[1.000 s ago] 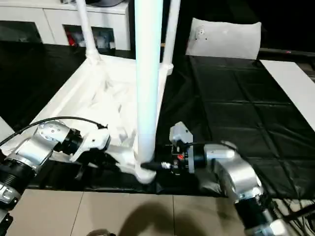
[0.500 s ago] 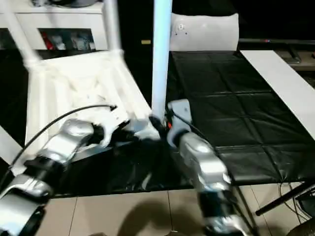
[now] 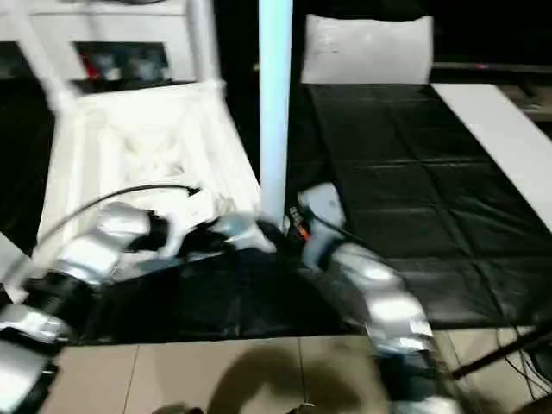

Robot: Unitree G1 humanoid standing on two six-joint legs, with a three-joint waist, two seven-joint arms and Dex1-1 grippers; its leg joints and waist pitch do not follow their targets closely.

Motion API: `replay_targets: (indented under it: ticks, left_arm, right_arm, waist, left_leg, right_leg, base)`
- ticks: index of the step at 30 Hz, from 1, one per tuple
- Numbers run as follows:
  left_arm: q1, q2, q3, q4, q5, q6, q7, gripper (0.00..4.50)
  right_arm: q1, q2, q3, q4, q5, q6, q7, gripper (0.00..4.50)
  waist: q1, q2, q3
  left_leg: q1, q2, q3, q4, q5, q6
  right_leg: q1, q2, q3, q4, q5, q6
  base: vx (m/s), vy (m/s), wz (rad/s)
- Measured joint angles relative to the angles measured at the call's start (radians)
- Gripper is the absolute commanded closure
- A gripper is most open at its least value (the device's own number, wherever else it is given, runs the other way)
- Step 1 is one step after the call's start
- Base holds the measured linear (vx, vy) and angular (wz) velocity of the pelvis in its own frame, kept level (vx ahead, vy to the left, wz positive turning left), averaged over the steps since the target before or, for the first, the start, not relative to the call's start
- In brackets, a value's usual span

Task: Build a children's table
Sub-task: Rotate leg to tighten

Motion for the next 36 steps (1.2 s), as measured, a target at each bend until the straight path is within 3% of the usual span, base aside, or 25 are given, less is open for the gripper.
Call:
replay_targets:
  ticks: [6, 10, 11, 18, 30, 36]
  left_arm:
    - [0.002, 0.056, -0.029, 0.003, -0.023, -0.064, -0.178, 4.50]
    - [-0.003, 0.071, -0.054, 0.003, -0.026, -0.099, -0.265, 4.50]
    - [-0.003, 0.071, -0.060, 0.003, -0.026, -0.103, -0.276, 4.50]
    - [-0.012, 0.062, -0.088, 0.001, -0.023, -0.130, -0.327, 4.50]
    - [-0.013, 0.061, -0.089, 0.003, -0.022, -0.137, -0.349, 4.50]
    - [-0.013, 0.058, -0.086, 0.003, -0.022, -0.119, -0.347, 4.50]
  right_arm:
    - [-0.002, -0.179, 0.047, -0.009, 0.033, 0.000, 0.276, 0.35]
    - [-0.037, -0.221, 0.092, -0.006, 0.052, 0.005, 0.416, 0.35]
    - [-0.045, -0.222, 0.096, -0.006, 0.057, 0.005, 0.432, 0.60]
    - [-0.088, -0.232, 0.134, 0.034, 0.078, 0.014, 0.539, 1.13]
    - [-0.108, -0.232, 0.137, 0.054, 0.079, 0.042, 0.556, 2.22]
    - [-0.087, -0.215, 0.119, 0.040, 0.091, 0.073, 0.533, 2.50]
  waist:
    - [0.023, -0.002, 0.001]
    - [0.037, -0.002, 0.001]
    - [0.040, -0.002, 0.001]
    - [0.052, -0.004, 0.002]
    - [0.055, -0.004, 0.002]
    - [0.056, -0.004, 0.002]
  left_leg:
    - [0.000, -0.001, 0.000, 0.002, -0.001, 0.002]
    - [0.000, 0.000, 0.000, 0.004, 0.000, 0.002]
    - [0.000, 0.001, 0.000, 0.005, 0.000, 0.003]
    - [0.000, 0.001, 0.001, 0.009, 0.000, 0.002]
    - [-0.001, 0.001, 0.001, 0.009, 0.001, 0.004]
    - [-0.001, 0.001, 0.001, 0.009, 0.001, 0.004]
  right_leg:
    - [0.001, -0.001, 0.000, 0.001, 0.000, 0.000]
    - [0.000, -0.001, -0.001, 0.004, 0.000, 0.000]
    - [0.001, -0.001, -0.001, 0.004, 0.000, 0.000]
    - [0.002, -0.002, -0.001, 0.006, 0.002, -0.002]
    - [0.001, -0.002, -0.001, 0.006, 0.002, -0.002]
    - [0.001, -0.002, -0.001, 0.006, 0.002, -0.002]
  base:
    - [0.000, 0.000, 0.00]
    - [0.000, 0.000, 0.00]
    - [0.000, 0.000, 0.00]
    - [0.000, 0.000, 0.00]
    - [0.000, 0.000, 0.00]
    - [0.000, 0.000, 0.00]
